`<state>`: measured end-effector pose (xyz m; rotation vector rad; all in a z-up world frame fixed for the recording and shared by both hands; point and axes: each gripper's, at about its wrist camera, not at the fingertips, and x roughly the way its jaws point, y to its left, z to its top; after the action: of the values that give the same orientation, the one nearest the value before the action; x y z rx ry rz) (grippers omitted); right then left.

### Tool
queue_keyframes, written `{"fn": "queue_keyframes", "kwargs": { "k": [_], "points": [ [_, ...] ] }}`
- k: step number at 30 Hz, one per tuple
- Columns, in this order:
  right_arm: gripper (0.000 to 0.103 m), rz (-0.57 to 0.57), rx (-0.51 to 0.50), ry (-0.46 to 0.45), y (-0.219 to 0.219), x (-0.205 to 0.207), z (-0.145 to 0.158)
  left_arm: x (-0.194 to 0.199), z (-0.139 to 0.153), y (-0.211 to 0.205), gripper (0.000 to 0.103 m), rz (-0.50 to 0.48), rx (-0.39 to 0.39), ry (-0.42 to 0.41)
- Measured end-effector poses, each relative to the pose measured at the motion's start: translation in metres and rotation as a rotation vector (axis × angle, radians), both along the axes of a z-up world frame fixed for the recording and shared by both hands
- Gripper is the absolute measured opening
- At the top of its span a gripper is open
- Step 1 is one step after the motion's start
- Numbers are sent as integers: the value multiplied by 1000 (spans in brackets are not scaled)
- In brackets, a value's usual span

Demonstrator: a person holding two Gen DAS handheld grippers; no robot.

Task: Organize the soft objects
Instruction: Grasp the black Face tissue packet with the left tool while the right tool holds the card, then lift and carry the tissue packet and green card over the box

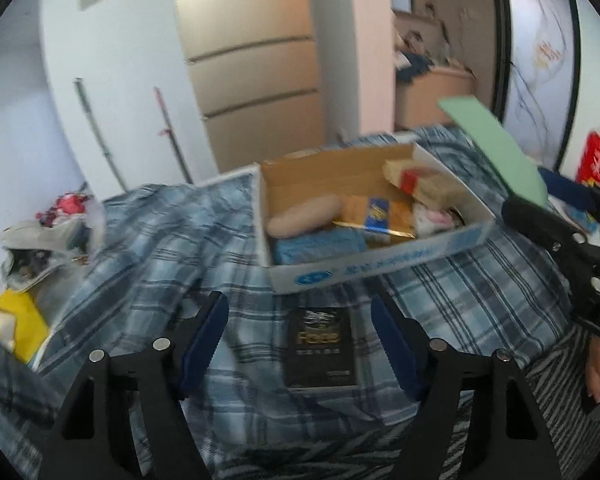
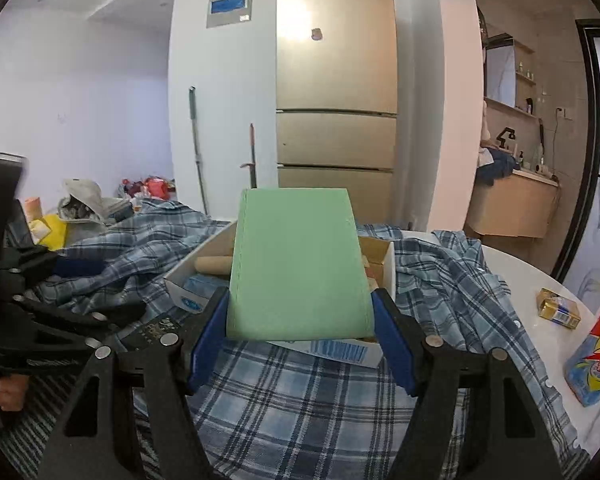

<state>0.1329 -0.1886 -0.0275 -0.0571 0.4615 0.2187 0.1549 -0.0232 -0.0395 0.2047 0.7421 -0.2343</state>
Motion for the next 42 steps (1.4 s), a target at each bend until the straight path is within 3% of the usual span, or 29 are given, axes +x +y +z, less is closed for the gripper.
{"fn": "queue_keyframes", "kwargs": {
  "k": [10,16,22,35,38,42],
  "points": [
    [69,-5,-3,-3,-1,-4,-5,32,-33,3,69,-32,-87,216],
    [69,-23,2,15,-4,-2,-8,34,-40,5,66,-25,-73,256],
    [69,-14,-7,20,-1,-2,-10,36,-49,2,49,-33,-51,296],
    [69,-17,-7,30,0,-2,-11,36,-53,-4,49,-31,-10,297],
    [69,-18,-7,25,0,-3,-11,29,-45,0,49,-9,-20,229],
    [69,-22,2,7,-2,-5,-8,3,-18,6,49,-18,-72,35]
  ]
}}
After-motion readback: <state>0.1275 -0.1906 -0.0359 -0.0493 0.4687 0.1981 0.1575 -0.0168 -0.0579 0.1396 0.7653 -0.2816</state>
